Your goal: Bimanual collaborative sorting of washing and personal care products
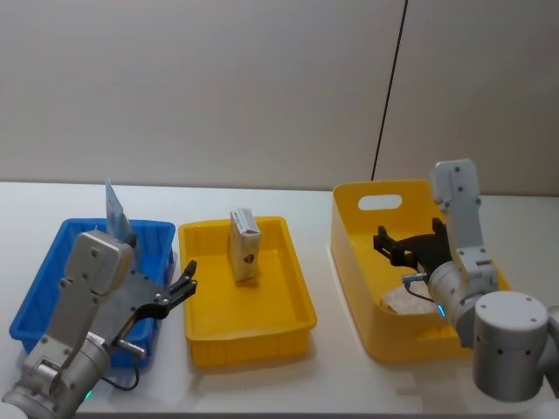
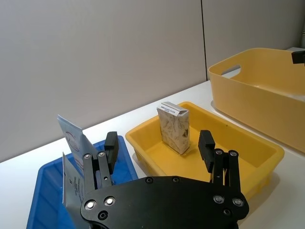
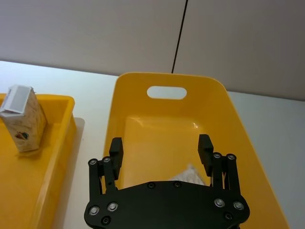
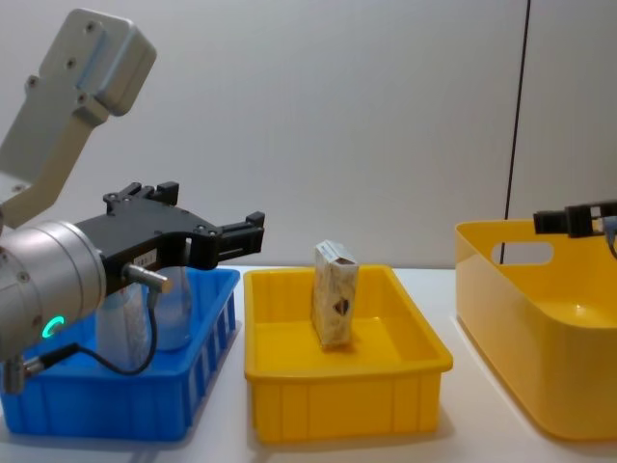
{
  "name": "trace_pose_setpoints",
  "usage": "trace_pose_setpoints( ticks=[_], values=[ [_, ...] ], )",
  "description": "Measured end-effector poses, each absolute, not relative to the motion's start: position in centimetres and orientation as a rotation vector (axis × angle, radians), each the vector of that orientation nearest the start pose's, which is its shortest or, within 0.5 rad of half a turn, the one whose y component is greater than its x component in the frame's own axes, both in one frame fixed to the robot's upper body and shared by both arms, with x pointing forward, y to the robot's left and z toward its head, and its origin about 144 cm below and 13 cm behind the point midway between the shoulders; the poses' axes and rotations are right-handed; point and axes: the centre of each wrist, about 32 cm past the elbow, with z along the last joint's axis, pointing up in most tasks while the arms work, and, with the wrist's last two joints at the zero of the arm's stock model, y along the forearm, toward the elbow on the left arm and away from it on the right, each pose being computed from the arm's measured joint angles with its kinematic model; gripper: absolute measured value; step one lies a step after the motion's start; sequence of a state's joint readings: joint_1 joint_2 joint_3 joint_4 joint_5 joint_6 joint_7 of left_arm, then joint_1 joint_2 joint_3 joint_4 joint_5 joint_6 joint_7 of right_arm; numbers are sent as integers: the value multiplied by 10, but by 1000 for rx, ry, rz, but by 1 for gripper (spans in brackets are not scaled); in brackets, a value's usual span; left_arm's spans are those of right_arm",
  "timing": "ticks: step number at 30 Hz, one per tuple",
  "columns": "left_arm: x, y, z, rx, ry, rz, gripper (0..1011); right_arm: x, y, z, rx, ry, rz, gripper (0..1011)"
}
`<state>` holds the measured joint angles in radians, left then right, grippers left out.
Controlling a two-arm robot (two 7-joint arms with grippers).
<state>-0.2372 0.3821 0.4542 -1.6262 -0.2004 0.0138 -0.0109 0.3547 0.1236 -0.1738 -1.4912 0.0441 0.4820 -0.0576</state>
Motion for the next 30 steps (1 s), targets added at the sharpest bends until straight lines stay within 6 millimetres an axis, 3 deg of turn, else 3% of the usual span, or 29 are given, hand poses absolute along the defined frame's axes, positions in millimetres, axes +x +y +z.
trace_pose_setpoints(
  ticks=[3,15,30],
  values=[
    [492,198,1204,61,-268,1124,1001,546,-211,1240,-275,41,-1490,1004],
    [492,199,1205,64,-267,1139,1001,543,-210,1242,-249,23,-1466,1004],
    [487,209,1208,82,-238,1298,1001,541,-210,1242,-237,16,-1456,1004]
  ],
)
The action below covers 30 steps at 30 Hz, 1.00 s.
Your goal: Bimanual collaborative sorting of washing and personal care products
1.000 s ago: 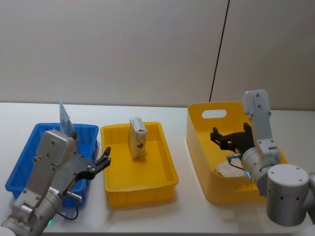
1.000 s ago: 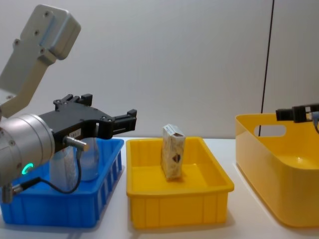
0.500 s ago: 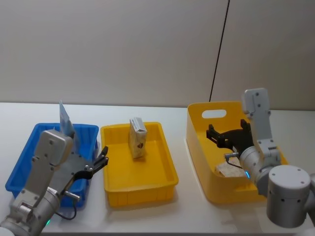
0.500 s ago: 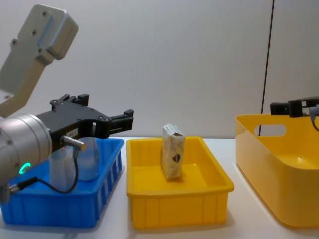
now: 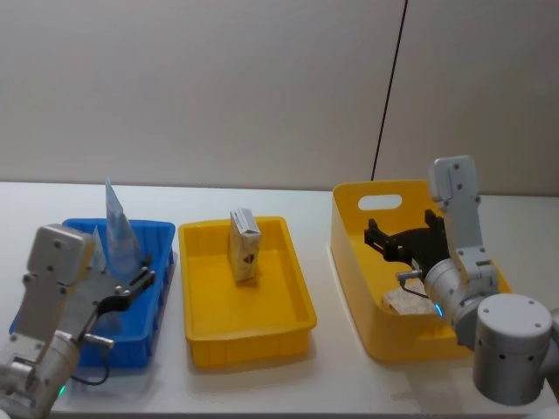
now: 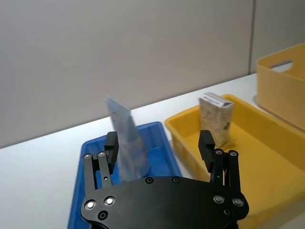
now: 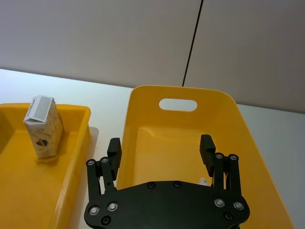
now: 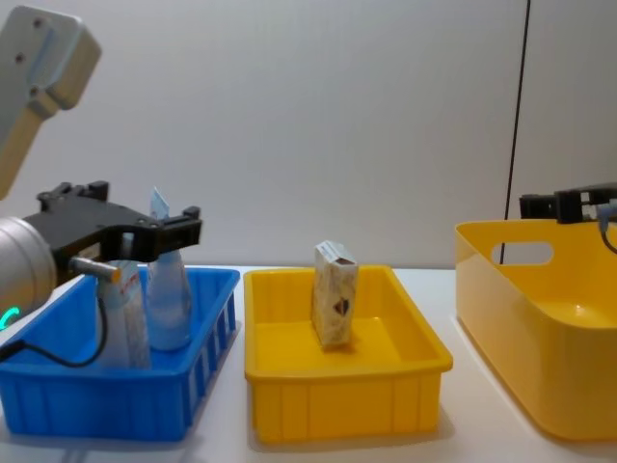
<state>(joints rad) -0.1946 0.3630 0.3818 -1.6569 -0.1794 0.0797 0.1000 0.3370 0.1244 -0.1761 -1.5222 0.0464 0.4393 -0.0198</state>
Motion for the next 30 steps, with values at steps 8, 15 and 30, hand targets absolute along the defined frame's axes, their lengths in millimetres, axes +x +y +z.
trace_pose_setpoints(
  ticks=[8,15,30],
  values=[
    [488,220,1205,75,-191,1382,1001,541,-210,1242,-235,16,-1454,1004],
    [493,230,1195,79,-133,1429,1001,541,-210,1242,-234,15,-1453,1004],
    [508,237,1179,84,-60,1420,1001,541,-209,1243,-232,14,-1452,1004]
  ],
)
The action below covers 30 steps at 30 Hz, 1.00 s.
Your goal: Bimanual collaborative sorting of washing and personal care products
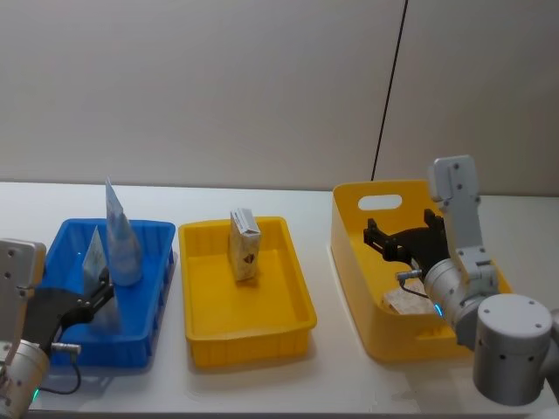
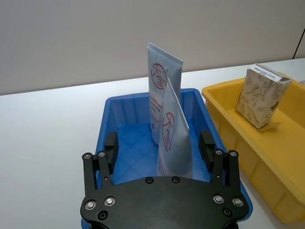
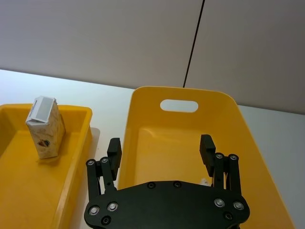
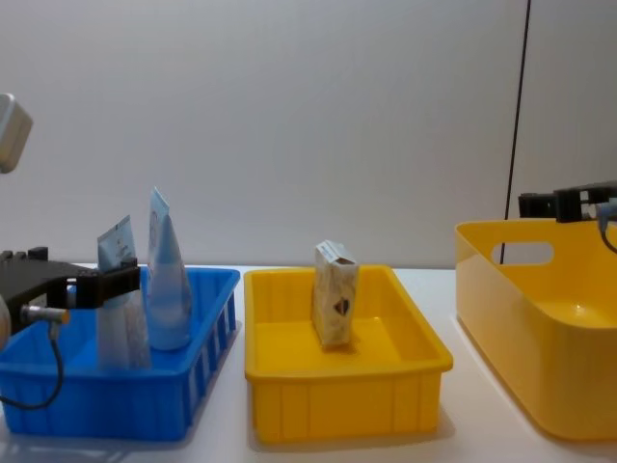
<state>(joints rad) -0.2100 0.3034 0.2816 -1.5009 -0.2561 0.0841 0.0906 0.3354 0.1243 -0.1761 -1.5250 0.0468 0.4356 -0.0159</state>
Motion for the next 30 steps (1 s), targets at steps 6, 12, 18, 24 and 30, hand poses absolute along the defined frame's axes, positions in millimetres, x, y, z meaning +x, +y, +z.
trace_pose_setpoints(
  ticks=[6,12,18,24,30],
  values=[
    [514,238,1176,78,-49,1402,1001,541,-210,1243,-233,14,-1452,1004],
    [521,239,1174,73,-40,1388,1001,541,-210,1243,-233,14,-1452,1004],
    [525,237,1173,68,-31,1376,1001,541,-210,1243,-233,14,-1452,1004],
    [528,236,1174,67,-15,1363,966,541,-210,1243,-233,14,-1452,1003],
    [530,237,1175,67,1,1350,849,541,-210,1243,-233,14,-1452,1004]
  ],
)
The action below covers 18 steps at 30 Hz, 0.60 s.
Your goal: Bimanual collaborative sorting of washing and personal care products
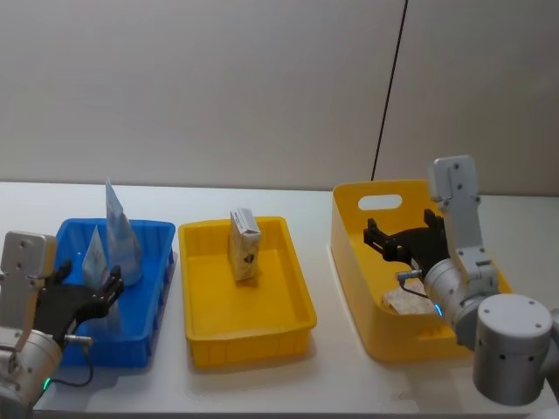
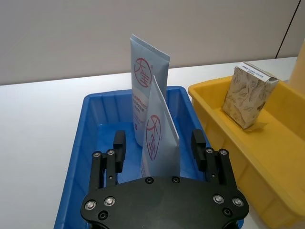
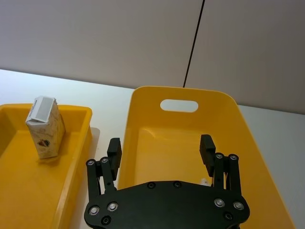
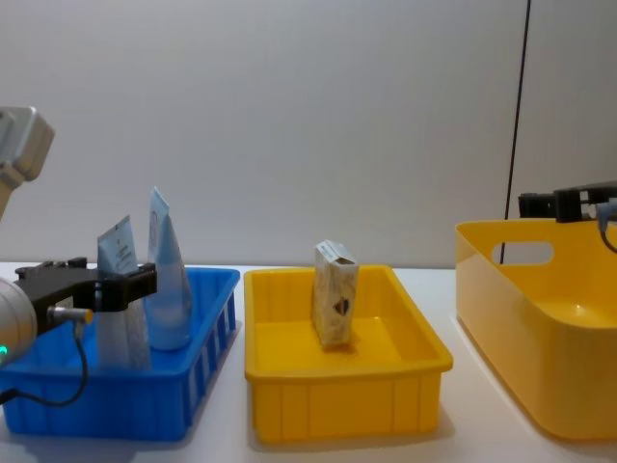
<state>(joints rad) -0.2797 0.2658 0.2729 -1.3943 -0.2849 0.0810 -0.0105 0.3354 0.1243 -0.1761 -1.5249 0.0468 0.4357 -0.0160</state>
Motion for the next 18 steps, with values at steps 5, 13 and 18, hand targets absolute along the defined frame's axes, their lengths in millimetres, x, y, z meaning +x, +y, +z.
trace_pose_setpoints(
  ticks=[5,13,18],
  values=[
    [531,237,1176,65,17,1339,682,541,-210,1243,-233,14,-1452,1004],
    [532,238,1177,60,37,1321,441,541,-210,1243,-233,14,-1452,1004],
    [533,239,1177,57,44,1314,255,541,-210,1243,-233,14,-1452,1004]
  ],
)
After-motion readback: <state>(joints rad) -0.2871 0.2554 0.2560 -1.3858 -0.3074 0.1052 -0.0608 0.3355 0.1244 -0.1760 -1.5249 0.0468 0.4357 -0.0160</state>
